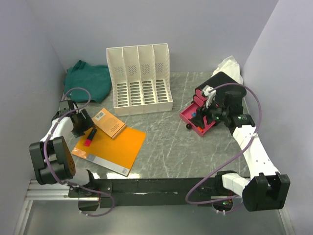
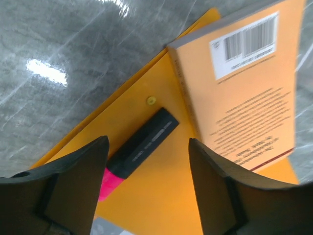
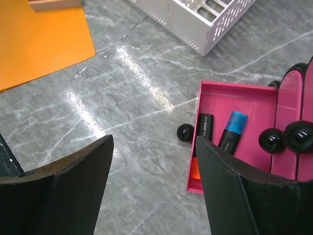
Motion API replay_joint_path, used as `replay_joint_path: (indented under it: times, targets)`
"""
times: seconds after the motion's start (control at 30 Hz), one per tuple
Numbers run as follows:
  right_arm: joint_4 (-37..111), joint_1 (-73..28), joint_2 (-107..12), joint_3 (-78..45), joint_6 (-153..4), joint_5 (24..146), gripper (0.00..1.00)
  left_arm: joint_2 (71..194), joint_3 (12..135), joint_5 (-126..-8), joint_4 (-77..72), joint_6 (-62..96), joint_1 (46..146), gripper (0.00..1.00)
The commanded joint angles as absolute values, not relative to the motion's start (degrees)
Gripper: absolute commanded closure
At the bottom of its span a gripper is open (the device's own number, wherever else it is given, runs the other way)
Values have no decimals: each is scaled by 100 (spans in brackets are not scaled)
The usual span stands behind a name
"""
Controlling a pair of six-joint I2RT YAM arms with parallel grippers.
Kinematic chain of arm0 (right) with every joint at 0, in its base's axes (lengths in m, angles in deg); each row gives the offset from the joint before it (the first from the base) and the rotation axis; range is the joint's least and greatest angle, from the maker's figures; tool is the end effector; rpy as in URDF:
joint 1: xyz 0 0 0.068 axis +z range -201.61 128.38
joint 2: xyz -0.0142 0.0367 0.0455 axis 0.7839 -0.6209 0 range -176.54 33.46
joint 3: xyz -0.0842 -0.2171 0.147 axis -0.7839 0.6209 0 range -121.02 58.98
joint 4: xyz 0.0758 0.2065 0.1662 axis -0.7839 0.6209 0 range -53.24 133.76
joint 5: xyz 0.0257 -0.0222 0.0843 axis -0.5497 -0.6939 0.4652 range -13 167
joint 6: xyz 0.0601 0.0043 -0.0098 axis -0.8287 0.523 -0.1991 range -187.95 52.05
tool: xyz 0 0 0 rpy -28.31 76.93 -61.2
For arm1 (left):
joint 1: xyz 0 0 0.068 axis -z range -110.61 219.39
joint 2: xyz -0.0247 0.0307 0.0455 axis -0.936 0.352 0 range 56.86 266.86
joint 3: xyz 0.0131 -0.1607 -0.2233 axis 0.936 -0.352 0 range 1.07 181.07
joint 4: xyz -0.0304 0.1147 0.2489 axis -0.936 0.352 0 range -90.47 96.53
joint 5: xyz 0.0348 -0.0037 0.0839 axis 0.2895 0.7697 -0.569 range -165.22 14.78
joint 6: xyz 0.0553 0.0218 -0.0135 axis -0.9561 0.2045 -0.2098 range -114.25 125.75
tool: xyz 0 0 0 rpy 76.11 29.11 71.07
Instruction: Organize the desk
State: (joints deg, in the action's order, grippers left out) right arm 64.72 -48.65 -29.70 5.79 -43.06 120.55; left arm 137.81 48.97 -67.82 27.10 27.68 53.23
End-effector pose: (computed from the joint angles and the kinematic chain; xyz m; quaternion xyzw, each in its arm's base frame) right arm 0.2485 0.0443 0.2996 -0.3589 0.7707 0.2497 0.4635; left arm 0.2777 0.0744 0.1814 -0.2995 0.9178 -0.0751 0.2496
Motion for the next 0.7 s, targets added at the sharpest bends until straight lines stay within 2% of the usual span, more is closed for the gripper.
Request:
replay_joint_path:
  times: [0.0, 0.67]
  targets:
    - [6339, -5047, -2780, 607, -4351, 12349, 24, 13772, 5126, -6897, 2967, 2376, 5304, 32]
    - [6409, -5302, -2912, 537, -4395, 12613, 24, 14422, 5416, -7469, 3477, 2614, 5893, 39]
